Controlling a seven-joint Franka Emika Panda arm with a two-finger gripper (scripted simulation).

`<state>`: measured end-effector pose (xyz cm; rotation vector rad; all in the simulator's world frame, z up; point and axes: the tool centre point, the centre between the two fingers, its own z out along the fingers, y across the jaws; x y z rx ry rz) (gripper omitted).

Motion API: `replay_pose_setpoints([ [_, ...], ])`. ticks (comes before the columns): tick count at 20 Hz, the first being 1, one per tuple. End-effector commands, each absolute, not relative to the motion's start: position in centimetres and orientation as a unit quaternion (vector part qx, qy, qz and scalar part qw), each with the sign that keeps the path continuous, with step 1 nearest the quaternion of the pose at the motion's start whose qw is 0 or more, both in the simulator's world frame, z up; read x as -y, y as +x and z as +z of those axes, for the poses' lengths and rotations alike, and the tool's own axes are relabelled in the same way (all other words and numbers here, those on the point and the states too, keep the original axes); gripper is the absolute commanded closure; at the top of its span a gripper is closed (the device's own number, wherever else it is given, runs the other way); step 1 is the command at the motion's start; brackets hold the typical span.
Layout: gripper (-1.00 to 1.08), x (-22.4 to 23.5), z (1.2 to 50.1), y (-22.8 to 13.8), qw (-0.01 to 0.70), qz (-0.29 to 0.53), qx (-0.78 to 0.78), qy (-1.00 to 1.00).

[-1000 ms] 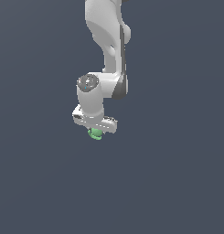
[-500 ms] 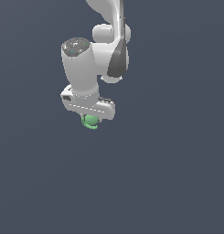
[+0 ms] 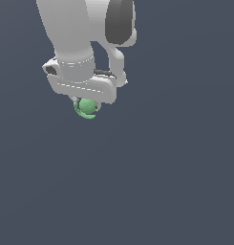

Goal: Pick up the object and move it to a goal position.

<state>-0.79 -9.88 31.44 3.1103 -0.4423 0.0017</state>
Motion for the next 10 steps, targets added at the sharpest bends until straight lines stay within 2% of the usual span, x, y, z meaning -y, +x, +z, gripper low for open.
replay_pose_setpoints([
  [1,1.08,10.2,34.1,-0.7,0.0,0.0,0.141,0.99],
  [10,1.08,11.1,42.7,0.0,0.0,0.0,0.14,0.99],
])
